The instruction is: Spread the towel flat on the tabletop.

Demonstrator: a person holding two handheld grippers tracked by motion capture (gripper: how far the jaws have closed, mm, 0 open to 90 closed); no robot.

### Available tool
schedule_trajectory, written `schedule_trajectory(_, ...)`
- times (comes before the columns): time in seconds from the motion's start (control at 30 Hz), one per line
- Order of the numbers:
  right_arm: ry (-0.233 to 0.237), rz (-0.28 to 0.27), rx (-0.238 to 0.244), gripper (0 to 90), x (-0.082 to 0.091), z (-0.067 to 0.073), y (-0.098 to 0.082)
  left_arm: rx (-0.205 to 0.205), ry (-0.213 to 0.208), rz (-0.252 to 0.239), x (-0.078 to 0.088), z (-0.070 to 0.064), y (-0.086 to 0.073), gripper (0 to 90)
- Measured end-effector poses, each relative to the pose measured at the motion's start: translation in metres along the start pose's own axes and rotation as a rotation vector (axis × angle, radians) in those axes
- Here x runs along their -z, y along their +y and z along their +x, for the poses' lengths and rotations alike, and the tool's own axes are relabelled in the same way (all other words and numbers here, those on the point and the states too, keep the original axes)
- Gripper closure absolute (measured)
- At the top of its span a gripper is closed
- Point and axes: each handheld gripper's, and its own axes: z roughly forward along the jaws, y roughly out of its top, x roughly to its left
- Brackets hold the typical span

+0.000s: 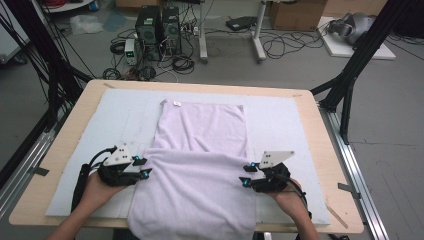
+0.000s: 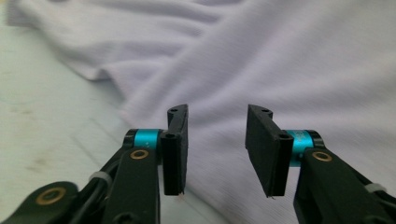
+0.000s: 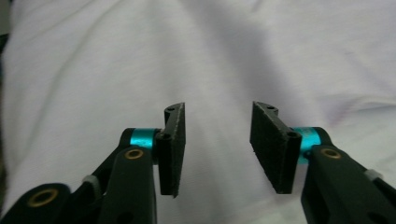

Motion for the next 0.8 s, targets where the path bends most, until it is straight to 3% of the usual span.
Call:
schedule_trajectory(0.17,0.079,0.041,0.014,47.4,-0.015,0.02,-0.011,-0.02,-0.077,0.087,-0.016,-0.013,-0.011,45.5)
schedule_trajectory(0.2,0.088,0.06,0.025,47.8,-0.02,0.022,-0.012,-0.031,-0.076,0.065,-0.015,-0.014,-0.013,44.7)
schedule_trajectory(0.23,0.071,0.058,0.042,52.1,-0.021,0.025,-0.014,-0.031,-0.101,0.056,-0.014,-0.014,-0.014,52.1)
schedule_trajectory(0.33,0.063,0.046,0.04,75.1,-0.02,0.023,-0.015,-0.021,-0.105,0.056,-0.013,-0.017,-0.014,83.0)
schedule_trajectory(0.4,0.071,0.038,0.078,84.5,-0.02,0.028,-0.016,-0.056,-0.074,0.08,-0.011,-0.023,-0.011,87.8)
schedule_trajectory(0.47,0.063,0.049,0.088,85.6,-0.019,0.031,-0.015,-0.067,-0.092,0.09,-0.009,-0.026,-0.011,88.2)
schedule_trajectory(0.5,0.081,0.053,0.088,85.9,-0.018,0.031,-0.015,-0.061,-0.108,0.089,-0.007,-0.029,-0.012,88.3)
schedule_trajectory(0.53,0.091,0.058,0.093,86.2,-0.017,0.032,-0.015,-0.085,-0.114,0.1,-0.002,-0.032,-0.013,88.3)
schedule_trajectory(0.63,0.126,0.052,0.098,86.2,-0.008,0.04,-0.016,-0.113,-0.122,0.066,0.018,-0.047,-0.017,88.4)
schedule_trajectory(0.7,0.157,0.011,0.108,85.3,0.006,0.051,-0.014,-0.144,-0.144,0.006,0.035,-0.06,-0.015,87.9)
schedule_trajectory(0.77,0.182,-0.03,0.109,74.4,0.022,0.059,-0.011,-0.165,-0.139,-0.024,0.044,-0.067,-0.01,80.8)
schedule_trajectory(0.8,0.164,-0.027,0.105,73.1,0.028,0.06,-0.008,-0.166,-0.134,-0.017,0.042,-0.066,-0.009,73.0)
